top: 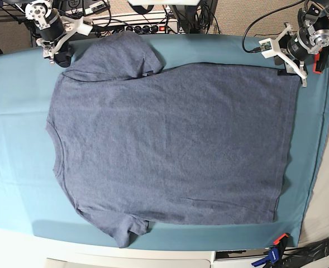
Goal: Fold the T-shirt properly
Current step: 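Pinch the shoulder edge with the right gripper, hem corner with left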
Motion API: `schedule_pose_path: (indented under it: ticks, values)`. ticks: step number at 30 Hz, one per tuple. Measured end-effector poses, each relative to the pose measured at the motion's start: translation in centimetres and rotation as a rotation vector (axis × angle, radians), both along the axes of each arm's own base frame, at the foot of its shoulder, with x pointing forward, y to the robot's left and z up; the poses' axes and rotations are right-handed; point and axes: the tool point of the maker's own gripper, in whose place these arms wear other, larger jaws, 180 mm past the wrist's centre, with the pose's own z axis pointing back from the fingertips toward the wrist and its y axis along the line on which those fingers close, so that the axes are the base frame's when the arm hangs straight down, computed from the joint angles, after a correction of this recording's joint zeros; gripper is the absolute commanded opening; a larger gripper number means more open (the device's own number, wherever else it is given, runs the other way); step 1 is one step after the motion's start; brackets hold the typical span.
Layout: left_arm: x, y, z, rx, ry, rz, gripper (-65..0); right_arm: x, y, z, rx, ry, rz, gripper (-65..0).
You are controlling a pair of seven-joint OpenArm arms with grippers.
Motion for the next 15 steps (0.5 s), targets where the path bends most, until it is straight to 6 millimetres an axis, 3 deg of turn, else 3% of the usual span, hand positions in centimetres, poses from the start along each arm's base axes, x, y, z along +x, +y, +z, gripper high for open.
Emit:
schedule_pose_path:
  ticks: [7, 15]
  values:
    - [0.3, 0.0, 0.2, -0.004, -0.014, 0.006, -40.3, -0.9, 3.0, -0.4, 0.032, -0.021, 0.065, -41.9]
    - [0.4, 0.0, 0.2, -0.004, -0.014, 0.006, -40.3, -1.0, 4.7, -0.6, 0.051, -0.028, 0.1, -41.9]
